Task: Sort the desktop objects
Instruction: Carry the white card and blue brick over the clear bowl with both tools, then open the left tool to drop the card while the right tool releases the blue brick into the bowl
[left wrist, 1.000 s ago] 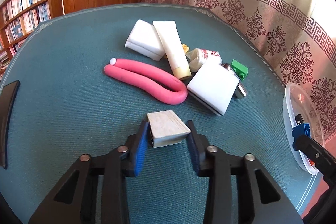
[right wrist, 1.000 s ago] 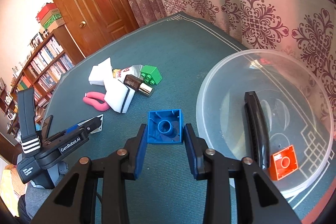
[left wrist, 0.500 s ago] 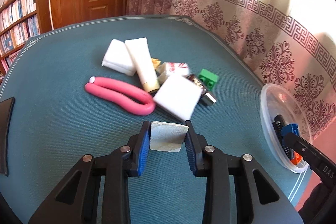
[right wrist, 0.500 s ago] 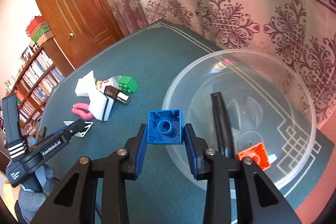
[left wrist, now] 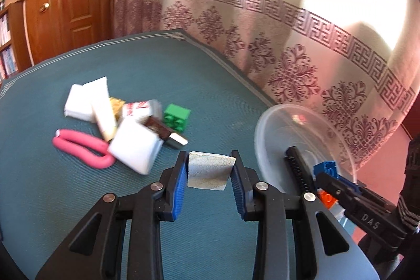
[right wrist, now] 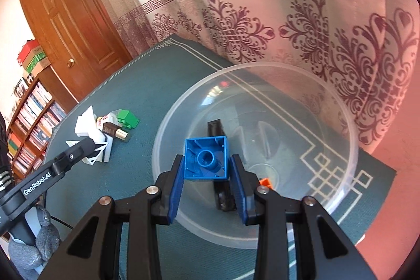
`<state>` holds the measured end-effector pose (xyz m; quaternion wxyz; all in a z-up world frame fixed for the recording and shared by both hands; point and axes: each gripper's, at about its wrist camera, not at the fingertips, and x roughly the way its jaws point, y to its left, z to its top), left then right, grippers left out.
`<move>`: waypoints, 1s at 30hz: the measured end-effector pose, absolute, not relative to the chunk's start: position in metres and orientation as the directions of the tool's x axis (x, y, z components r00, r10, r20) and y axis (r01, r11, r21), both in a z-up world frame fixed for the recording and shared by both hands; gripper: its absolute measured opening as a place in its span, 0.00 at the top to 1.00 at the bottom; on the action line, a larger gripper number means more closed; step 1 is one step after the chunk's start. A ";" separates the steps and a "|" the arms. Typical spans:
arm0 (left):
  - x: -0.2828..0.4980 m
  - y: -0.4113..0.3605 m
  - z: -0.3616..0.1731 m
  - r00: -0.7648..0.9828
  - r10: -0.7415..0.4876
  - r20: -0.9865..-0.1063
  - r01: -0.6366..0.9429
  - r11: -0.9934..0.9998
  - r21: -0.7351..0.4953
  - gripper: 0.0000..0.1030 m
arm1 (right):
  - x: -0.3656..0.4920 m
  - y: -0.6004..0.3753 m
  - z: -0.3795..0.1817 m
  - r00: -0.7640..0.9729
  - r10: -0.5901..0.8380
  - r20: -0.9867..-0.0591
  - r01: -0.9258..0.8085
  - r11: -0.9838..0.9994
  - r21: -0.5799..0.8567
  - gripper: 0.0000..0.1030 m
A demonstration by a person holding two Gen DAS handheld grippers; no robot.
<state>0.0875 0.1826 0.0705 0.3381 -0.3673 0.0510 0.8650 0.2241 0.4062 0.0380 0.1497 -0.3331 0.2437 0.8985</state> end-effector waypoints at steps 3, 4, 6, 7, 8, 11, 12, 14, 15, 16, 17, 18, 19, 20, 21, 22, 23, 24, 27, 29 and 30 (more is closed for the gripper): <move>0.096 0.200 0.075 -0.478 0.576 -0.663 -0.661 -0.733 -0.161 0.67 | 0.230 0.414 0.037 -0.732 0.114 -0.672 -0.445 -0.827 0.344 0.63; 0.100 0.205 0.077 -0.468 0.587 -0.661 -0.675 -0.720 -0.162 0.67 | 0.231 0.416 0.037 -0.731 0.116 -0.672 -0.448 -0.825 0.344 0.63; 0.106 0.215 0.078 -0.454 0.602 -0.657 -0.696 -0.700 -0.160 0.67 | 0.233 0.419 0.036 -0.730 0.118 -0.673 -0.452 -0.822 0.345 0.63; 0.108 0.219 0.079 -0.447 0.608 -0.656 -0.706 -0.691 -0.159 0.67 | 0.233 0.420 0.035 -0.729 0.119 -0.674 -0.454 -0.821 0.346 0.63; 0.110 0.222 0.079 -0.440 0.614 -0.656 -0.714 -0.682 -0.159 0.67 | 0.233 0.422 0.035 -0.728 0.119 -0.675 -0.456 -0.819 0.348 0.63; 0.116 0.235 0.078 -0.420 0.625 -0.658 -0.734 -0.660 -0.159 0.67 | 0.235 0.427 0.032 -0.725 0.119 -0.678 -0.463 -0.813 0.353 0.63; 0.117 0.238 0.077 -0.415 0.627 -0.660 -0.738 -0.655 -0.158 0.67 | 0.235 0.428 0.031 -0.724 0.119 -0.680 -0.466 -0.811 0.355 0.63; 0.118 0.246 0.074 -0.398 0.631 -0.666 -0.748 -0.644 -0.162 0.67 | 0.236 0.432 0.030 -0.721 0.121 -0.682 -0.473 -0.805 0.358 0.63; 0.118 0.249 0.072 -0.391 0.631 -0.670 -0.751 -0.640 -0.165 0.67 | 0.236 0.433 0.029 -0.720 0.122 -0.683 -0.477 -0.802 0.359 0.63; 0.118 0.252 0.071 -0.384 0.632 -0.673 -0.754 -0.636 -0.167 0.67 | 0.237 0.435 0.028 -0.719 0.124 -0.684 -0.481 -0.800 0.360 0.63; 0.118 0.254 0.070 -0.378 0.633 -0.676 -0.756 -0.633 -0.170 0.67 | 0.237 0.437 0.028 -0.717 0.126 -0.685 -0.485 -0.797 0.361 0.63; 0.118 0.256 0.069 -0.373 0.634 -0.677 -0.757 -0.630 -0.172 0.67 | 0.237 0.438 0.028 -0.716 0.127 -0.686 -0.487 -0.795 0.361 0.63; 0.117 0.259 0.068 -0.367 0.634 -0.680 -0.760 -0.627 -0.175 0.67 | 0.237 0.439 0.028 -0.715 0.129 -0.687 -0.490 -0.794 0.361 0.63; 0.117 0.261 0.067 -0.363 0.634 -0.683 -0.761 -0.625 -0.175 0.67 | 0.237 0.440 0.027 -0.714 0.129 -0.688 -0.491 -0.793 0.361 0.63; 0.117 0.263 0.066 -0.359 0.633 -0.685 -0.763 -0.623 -0.176 0.67 | 0.237 0.440 0.027 -0.713 0.129 -0.689 -0.493 -0.792 0.361 0.63; 0.117 0.265 0.064 -0.353 0.633 -0.689 -0.765 -0.619 -0.177 0.67 | 0.237 0.441 0.026 -0.712 0.128 -0.691 -0.494 -0.791 0.362 0.63; 0.117 0.267 0.062 -0.345 0.633 -0.693 -0.767 -0.615 -0.180 0.67 | 0.237 0.441 0.026 -0.711 0.126 -0.692 -0.493 -0.791 0.362 0.63; 0.117 0.269 0.061 -0.338 0.633 -0.697 -0.769 -0.612 -0.183 0.67 | 0.236 0.441 0.025 -0.710 0.125 -0.693 -0.493 -0.791 0.362 0.63; 0.116 0.273 0.058 -0.320 0.633 -0.705 -0.774 -0.604 -0.191 0.67 | 0.235 0.441 0.023 -0.707 0.119 -0.697 -0.492 -0.790 0.364 0.63; 0.115 0.275 0.056 -0.304 0.635 -0.710 -0.776 -0.598 -0.203 0.66 | 0.236 0.443 0.022 -0.707 0.123 -0.697 -0.498 -0.786 0.366 0.62; 0.114 0.276 0.055 -0.297 0.635 -0.713 -0.774 -0.597 -0.210 0.66 | 0.236 0.444 0.022 -0.707 0.126 -0.696 -0.502 -0.783 0.368 0.62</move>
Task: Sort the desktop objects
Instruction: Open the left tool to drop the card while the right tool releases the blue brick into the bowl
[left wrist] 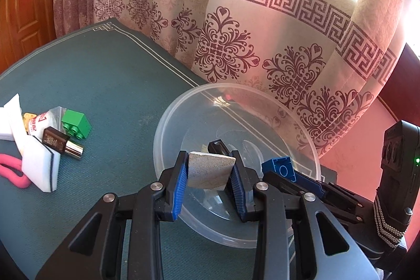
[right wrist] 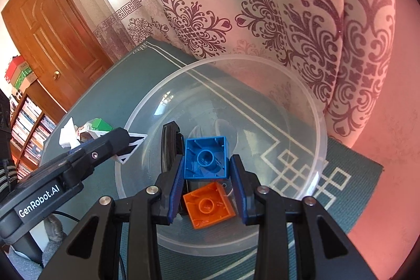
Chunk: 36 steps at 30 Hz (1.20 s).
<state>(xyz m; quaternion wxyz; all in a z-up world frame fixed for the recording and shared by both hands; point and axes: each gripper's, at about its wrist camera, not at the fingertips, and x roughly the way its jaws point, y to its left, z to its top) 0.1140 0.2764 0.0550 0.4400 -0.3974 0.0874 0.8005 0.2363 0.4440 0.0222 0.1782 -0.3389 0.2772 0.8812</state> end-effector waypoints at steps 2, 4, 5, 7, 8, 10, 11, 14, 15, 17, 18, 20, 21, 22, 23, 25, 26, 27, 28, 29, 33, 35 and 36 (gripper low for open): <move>0.112 0.277 0.054 -0.291 0.634 -0.717 -0.768 -0.601 -0.220 0.66 | 0.237 0.446 0.022 -0.706 0.129 -0.697 -0.507 -0.779 0.370 0.62; 0.111 0.276 0.055 -0.297 0.635 -0.713 -0.763 -0.607 -0.222 0.58 | 0.238 0.447 0.022 -0.705 0.130 -0.697 -0.511 -0.774 0.373 0.62; 0.110 0.275 0.056 -0.299 0.640 -0.707 -0.761 -0.607 -0.227 0.54 | 0.238 0.447 0.022 -0.705 0.129 -0.698 -0.512 -0.773 0.374 0.62; 0.110 0.273 0.058 -0.300 0.655 -0.694 -0.764 -0.601 -0.237 0.48 | 0.238 0.447 0.022 -0.704 0.128 -0.698 -0.513 -0.771 0.377 0.62; 0.111 0.273 0.059 -0.303 0.656 -0.691 -0.763 -0.601 -0.235 0.48 | 0.238 0.447 0.022 -0.705 0.128 -0.698 -0.514 -0.770 0.378 0.62; 0.111 0.272 0.060 -0.313 0.653 -0.689 -0.761 -0.606 -0.229 0.48 | 0.239 0.446 0.023 -0.705 0.129 -0.697 -0.514 -0.770 0.378 0.62; 0.111 0.271 0.060 -0.316 0.652 -0.689 -0.760 -0.609 -0.227 0.48 | 0.239 0.446 0.023 -0.707 0.130 -0.695 -0.513 -0.771 0.378 0.62; 0.109 0.267 0.059 -0.327 0.646 -0.690 -0.751 -0.621 -0.225 0.48 | 0.240 0.446 0.025 -0.711 0.137 -0.690 -0.513 -0.772 0.375 0.61; 0.108 0.266 0.059 -0.331 0.643 -0.690 -0.748 -0.625 -0.224 0.48 | 0.240 0.445 0.026 -0.712 0.138 -0.689 -0.512 -0.773 0.375 0.60; 0.106 0.263 0.059 -0.336 0.639 -0.692 -0.740 -0.634 -0.226 0.48 | 0.240 0.445 0.026 -0.713 0.138 -0.687 -0.511 -0.773 0.376 0.59; 0.105 0.262 0.059 -0.339 0.637 -0.692 -0.736 -0.638 -0.226 0.48 | 0.240 0.445 0.026 -0.714 0.138 -0.687 -0.511 -0.774 0.375 0.59; 0.103 0.260 0.058 -0.347 0.631 -0.694 -0.729 -0.647 -0.224 0.48 | 0.240 0.444 0.027 -0.715 0.135 -0.686 -0.508 -0.776 0.375 0.58; 0.103 0.259 0.058 -0.351 0.628 -0.695 -0.726 -0.651 -0.222 0.48 | 0.239 0.444 0.027 -0.715 0.134 -0.686 -0.506 -0.776 0.375 0.58; 0.102 0.257 0.058 -0.355 0.624 -0.696 -0.721 -0.657 -0.220 0.48 | 0.239 0.443 0.026 -0.715 0.133 -0.686 -0.505 -0.777 0.375 0.58; 0.101 0.256 0.057 -0.356 0.620 -0.699 -0.717 -0.661 -0.220 0.48 | 0.239 0.442 0.026 -0.715 0.131 -0.687 -0.503 -0.779 0.375 0.58; 0.099 0.253 0.055 -0.357 0.613 -0.705 -0.708 -0.670 -0.224 0.48 | 0.238 0.441 0.027 -0.716 0.132 -0.686 -0.501 -0.781 0.373 0.58; 0.097 0.252 0.054 -0.359 0.609 -0.707 -0.703 -0.675 -0.225 0.48 | 0.238 0.440 0.027 -0.716 0.133 -0.685 -0.501 -0.782 0.372 0.58; 0.096 0.250 0.053 -0.360 0.607 -0.709 -0.699 -0.679 -0.226 0.48 | 0.238 0.440 0.027 -0.717 0.134 -0.684 -0.500 -0.782 0.371 0.58; 0.095 0.248 0.052 -0.362 0.604 -0.710 -0.694 -0.684 -0.228 0.48 | 0.238 0.439 0.028 -0.718 0.135 -0.683 -0.500 -0.783 0.371 0.58; 0.094 0.247 0.051 -0.363 0.601 -0.712 -0.689 -0.688 -0.229 0.48 | 0.238 0.439 0.028 -0.719 0.136 -0.682 -0.500 -0.783 0.370 0.57; 0.089 0.240 0.049 -0.369 0.595 -0.714 -0.673 -0.701 -0.236 0.48 | 0.238 0.437 0.030 -0.720 0.139 -0.679 -0.499 -0.784 0.368 0.57; 0.088 0.237 0.048 -0.373 0.592 -0.714 -0.666 -0.706 -0.239 0.48 | 0.237 0.435 0.032 -0.722 0.139 -0.677 -0.497 -0.785 0.368 0.56; 0.087 0.235 0.048 -0.372 0.592 -0.715 -0.665 -0.707 -0.240 0.48 | 0.236 0.435 0.032 -0.723 0.139 -0.677 -0.495 -0.787 0.368 0.56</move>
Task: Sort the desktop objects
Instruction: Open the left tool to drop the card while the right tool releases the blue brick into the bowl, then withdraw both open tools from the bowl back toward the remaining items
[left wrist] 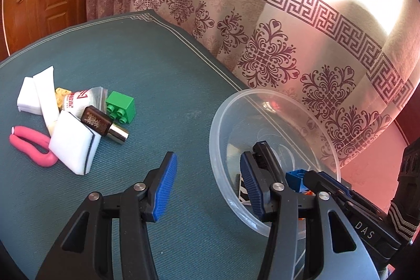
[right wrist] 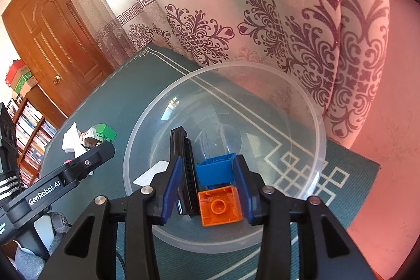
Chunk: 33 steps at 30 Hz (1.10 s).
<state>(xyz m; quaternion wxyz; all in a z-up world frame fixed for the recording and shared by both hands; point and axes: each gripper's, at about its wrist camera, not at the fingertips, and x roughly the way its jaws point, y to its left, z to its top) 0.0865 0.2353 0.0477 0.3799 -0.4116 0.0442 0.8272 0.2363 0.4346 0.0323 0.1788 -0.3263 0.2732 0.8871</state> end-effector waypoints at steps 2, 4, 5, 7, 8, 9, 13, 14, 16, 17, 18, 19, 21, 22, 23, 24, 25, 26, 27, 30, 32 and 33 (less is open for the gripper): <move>0.084 0.233 0.047 -0.374 0.590 -0.716 -0.659 -0.712 -0.242 0.48 | 0.235 0.432 0.034 -0.725 0.138 -0.675 -0.491 -0.791 0.365 0.56; 0.082 0.230 0.046 -0.375 0.587 -0.718 -0.653 -0.717 -0.244 0.48 | 0.234 0.430 0.036 -0.728 0.137 -0.672 -0.486 -0.794 0.364 0.56; 0.081 0.228 0.046 -0.377 0.585 -0.718 -0.650 -0.720 -0.246 0.48 | 0.234 0.428 0.037 -0.729 0.136 -0.671 -0.484 -0.796 0.364 0.56; 0.079 0.225 0.045 -0.379 0.581 -0.720 -0.642 -0.725 -0.247 0.48 | 0.232 0.426 0.039 -0.732 0.136 -0.668 -0.479 -0.799 0.362 0.55; 0.078 0.224 0.045 -0.380 0.580 -0.720 -0.639 -0.728 -0.248 0.48 | 0.232 0.426 0.040 -0.733 0.135 -0.667 -0.477 -0.801 0.362 0.55; 0.077 0.222 0.045 -0.382 0.578 -0.721 -0.636 -0.731 -0.249 0.48 | 0.231 0.425 0.040 -0.734 0.136 -0.666 -0.476 -0.802 0.361 0.55; 0.073 0.216 0.043 -0.387 0.572 -0.724 -0.621 -0.742 -0.254 0.48 | 0.229 0.422 0.043 -0.737 0.137 -0.661 -0.472 -0.805 0.359 0.51; 0.072 0.215 0.043 -0.388 0.570 -0.724 -0.618 -0.744 -0.255 0.48 | 0.229 0.421 0.043 -0.738 0.138 -0.661 -0.471 -0.806 0.358 0.50; 0.070 0.212 0.042 -0.389 0.568 -0.726 -0.612 -0.748 -0.257 0.48 | 0.228 0.419 0.044 -0.738 0.136 -0.661 -0.468 -0.809 0.356 0.50; 0.069 0.211 0.042 -0.389 0.567 -0.726 -0.610 -0.749 -0.257 0.48 | 0.227 0.418 0.044 -0.738 0.134 -0.661 -0.465 -0.810 0.356 0.50; 0.069 0.210 0.042 -0.390 0.566 -0.727 -0.609 -0.750 -0.257 0.48 | 0.226 0.417 0.044 -0.739 0.131 -0.661 -0.463 -0.812 0.356 0.50; 0.069 0.209 0.041 -0.391 0.564 -0.727 -0.608 -0.752 -0.257 0.48 | 0.225 0.416 0.044 -0.739 0.129 -0.661 -0.460 -0.814 0.356 0.50; 0.068 0.208 0.041 -0.391 0.563 -0.728 -0.606 -0.753 -0.257 0.48 | 0.223 0.413 0.044 -0.741 0.121 -0.661 -0.452 -0.818 0.356 0.50; 0.068 0.207 0.041 -0.392 0.562 -0.728 -0.605 -0.754 -0.257 0.48 | 0.222 0.411 0.045 -0.742 0.117 -0.660 -0.447 -0.820 0.356 0.50; 0.068 0.205 0.041 -0.393 0.561 -0.728 -0.604 -0.755 -0.256 0.48 | 0.220 0.409 0.045 -0.743 0.113 -0.660 -0.441 -0.824 0.356 0.50; 0.067 0.204 0.040 -0.395 0.560 -0.729 -0.602 -0.757 -0.255 0.48 | 0.219 0.407 0.045 -0.744 0.109 -0.659 -0.436 -0.827 0.355 0.50; 0.066 0.202 0.040 -0.396 0.558 -0.729 -0.599 -0.759 -0.256 0.48 | 0.217 0.405 0.045 -0.745 0.104 -0.659 -0.429 -0.831 0.354 0.50; 0.066 0.201 0.040 -0.398 0.557 -0.729 -0.597 -0.761 -0.256 0.48 | 0.215 0.402 0.046 -0.746 0.098 -0.659 -0.422 -0.835 0.353 0.50; 0.065 0.199 0.040 -0.401 0.555 -0.729 -0.593 -0.764 -0.256 0.48 | 0.213 0.400 0.046 -0.747 0.093 -0.659 -0.415 -0.839 0.353 0.50; 0.061 0.193 0.039 -0.409 0.548 -0.729 -0.581 -0.773 -0.255 0.48 | 0.206 0.392 0.046 -0.749 0.075 -0.659 -0.393 -0.851 0.349 0.50; 0.059 0.189 0.039 -0.413 0.544 -0.731 -0.572 -0.779 -0.257 0.48 | 0.201 0.385 0.046 -0.750 0.061 -0.659 -0.375 -0.859 0.348 0.50; 0.057 0.186 0.039 -0.415 0.541 -0.731 -0.567 -0.783 -0.257 0.48 | 0.199 0.382 0.046 -0.750 0.056 -0.659 -0.368 -0.863 0.346 0.50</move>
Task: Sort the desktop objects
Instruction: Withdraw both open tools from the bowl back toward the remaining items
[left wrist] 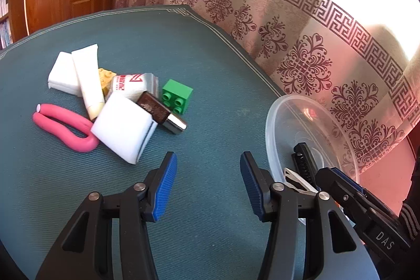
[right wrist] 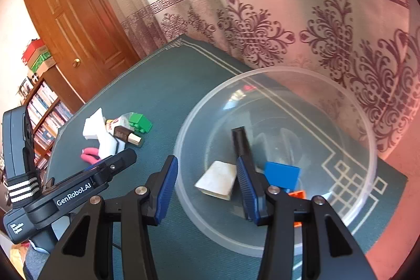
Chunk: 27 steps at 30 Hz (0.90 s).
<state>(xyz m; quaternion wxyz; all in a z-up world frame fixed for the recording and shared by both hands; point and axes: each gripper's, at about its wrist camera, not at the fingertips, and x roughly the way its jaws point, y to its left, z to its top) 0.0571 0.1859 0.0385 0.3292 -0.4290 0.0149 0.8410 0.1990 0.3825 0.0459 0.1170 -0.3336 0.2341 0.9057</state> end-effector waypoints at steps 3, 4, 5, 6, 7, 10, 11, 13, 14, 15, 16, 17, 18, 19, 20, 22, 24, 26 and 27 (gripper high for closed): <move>0.052 0.179 0.038 -0.421 0.535 -0.733 -0.550 -0.793 -0.262 0.48 | 0.192 0.373 0.046 -0.751 0.039 -0.659 -0.345 -0.874 0.341 0.50; 0.050 0.174 0.038 -0.423 0.532 -0.733 -0.541 -0.798 -0.266 0.48 | 0.190 0.370 0.046 -0.750 0.033 -0.660 -0.338 -0.877 0.340 0.50; 0.048 0.171 0.038 -0.426 0.530 -0.733 -0.532 -0.802 -0.270 0.48 | 0.188 0.368 0.045 -0.750 0.026 -0.661 -0.330 -0.880 0.340 0.50; 0.046 0.170 0.038 -0.430 0.527 -0.733 -0.523 -0.807 -0.273 0.48 | 0.186 0.365 0.045 -0.749 0.020 -0.662 -0.324 -0.883 0.340 0.50; 0.043 0.166 0.038 -0.435 0.522 -0.733 -0.512 -0.814 -0.276 0.48 | 0.183 0.363 0.045 -0.748 0.014 -0.663 -0.317 -0.886 0.339 0.50; 0.037 0.156 0.037 -0.451 0.509 -0.733 -0.483 -0.830 -0.279 0.48 | 0.177 0.354 0.043 -0.745 -0.004 -0.667 -0.293 -0.896 0.333 0.50; 0.035 0.153 0.037 -0.456 0.506 -0.732 -0.474 -0.835 -0.281 0.48 | 0.174 0.351 0.043 -0.744 -0.007 -0.669 -0.288 -0.899 0.329 0.50; 0.031 0.146 0.037 -0.465 0.500 -0.731 -0.453 -0.844 -0.288 0.48 | 0.170 0.345 0.042 -0.741 -0.008 -0.671 -0.277 -0.907 0.317 0.50; 0.029 0.144 0.037 -0.468 0.497 -0.731 -0.444 -0.847 -0.291 0.48 | 0.169 0.343 0.042 -0.741 -0.009 -0.671 -0.271 -0.911 0.312 0.50; 0.027 0.142 0.037 -0.471 0.494 -0.731 -0.435 -0.851 -0.294 0.48 | 0.167 0.341 0.042 -0.741 -0.011 -0.672 -0.266 -0.913 0.309 0.50; 0.024 0.139 0.037 -0.475 0.490 -0.731 -0.426 -0.855 -0.296 0.48 | 0.165 0.339 0.042 -0.741 -0.015 -0.672 -0.259 -0.916 0.307 0.50; 0.021 0.135 0.037 -0.481 0.484 -0.731 -0.415 -0.860 -0.297 0.48 | 0.164 0.336 0.043 -0.740 -0.020 -0.672 -0.252 -0.918 0.305 0.50; 0.018 0.132 0.037 -0.486 0.478 -0.731 -0.404 -0.865 -0.298 0.48 | 0.162 0.334 0.043 -0.740 -0.024 -0.672 -0.247 -0.920 0.304 0.50; 0.016 0.127 0.037 -0.492 0.473 -0.731 -0.391 -0.870 -0.299 0.48 | 0.161 0.332 0.043 -0.739 -0.028 -0.673 -0.241 -0.922 0.304 0.48; 0.013 0.124 0.037 -0.497 0.467 -0.731 -0.380 -0.875 -0.300 0.48 | 0.159 0.329 0.042 -0.739 -0.033 -0.673 -0.235 -0.923 0.303 0.46; 0.006 0.117 0.037 -0.508 0.455 -0.732 -0.356 -0.884 -0.302 0.48 | 0.155 0.323 0.041 -0.735 -0.046 -0.676 -0.221 -0.927 0.303 0.44; -0.001 0.112 0.037 -0.517 0.444 -0.732 -0.335 -0.892 -0.304 0.48 | 0.152 0.315 0.039 -0.729 -0.066 -0.681 -0.198 -0.932 0.303 0.44; -0.007 0.106 0.036 -0.526 0.429 -0.735 -0.311 -0.901 -0.303 0.48 | 0.147 0.303 0.036 -0.720 -0.089 -0.688 -0.170 -0.938 0.300 0.44; -0.010 0.105 0.036 -0.529 0.422 -0.736 -0.301 -0.904 -0.302 0.48 | 0.145 0.298 0.035 -0.715 -0.101 -0.692 -0.156 -0.941 0.299 0.44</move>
